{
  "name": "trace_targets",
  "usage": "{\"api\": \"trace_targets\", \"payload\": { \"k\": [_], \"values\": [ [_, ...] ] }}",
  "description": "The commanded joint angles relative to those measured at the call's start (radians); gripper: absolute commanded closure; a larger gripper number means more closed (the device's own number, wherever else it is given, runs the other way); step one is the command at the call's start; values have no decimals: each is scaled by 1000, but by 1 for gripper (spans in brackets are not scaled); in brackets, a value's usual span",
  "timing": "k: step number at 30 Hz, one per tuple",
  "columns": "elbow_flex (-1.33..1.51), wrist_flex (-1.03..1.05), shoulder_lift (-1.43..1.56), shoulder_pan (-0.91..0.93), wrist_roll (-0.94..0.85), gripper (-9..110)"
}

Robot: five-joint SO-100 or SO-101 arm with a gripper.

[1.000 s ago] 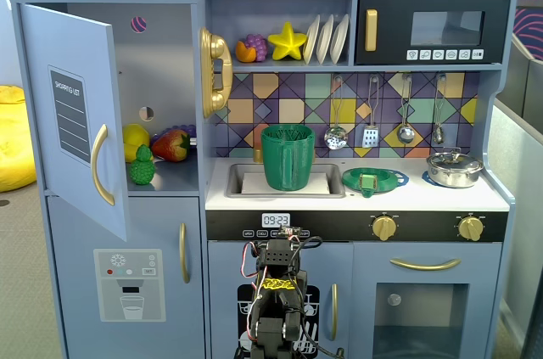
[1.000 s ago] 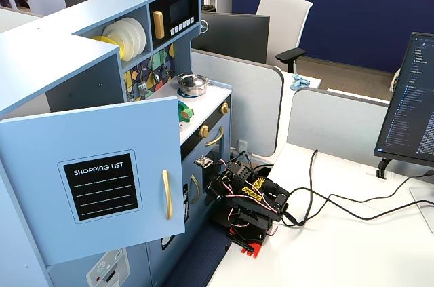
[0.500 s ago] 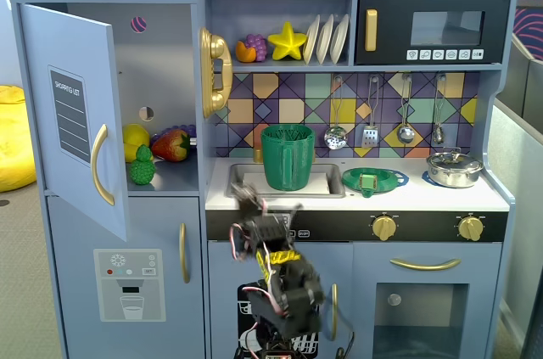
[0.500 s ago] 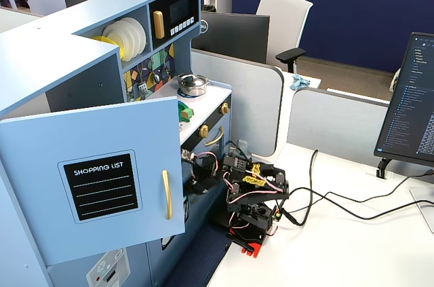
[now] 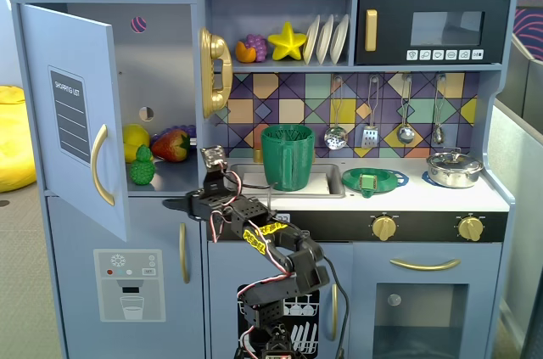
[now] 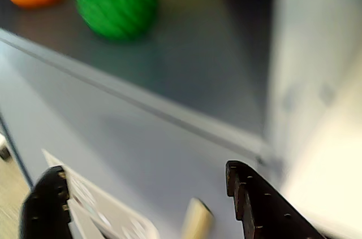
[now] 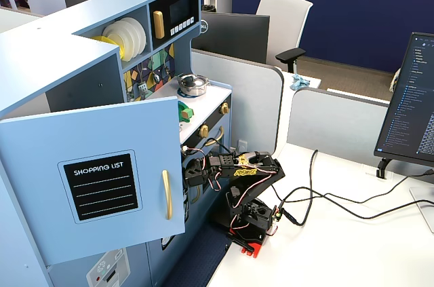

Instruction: Pick up the green pineapple from the left cabinet and place it in the green recipient

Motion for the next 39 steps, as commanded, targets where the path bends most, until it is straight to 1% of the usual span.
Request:
{"api": "trace_targets", "payload": {
  "k": [1,4,8,19,39],
  "values": [
    [-106,-101,-52,-54,-64,71],
    [-143,-167,-120,-67,-112,70],
    [-225,-261,-247,-78,-132,70],
    [-445,-446,-537,-58,-8,69],
    [-425,-557,-643,-37,-28,71]
  ]
}}
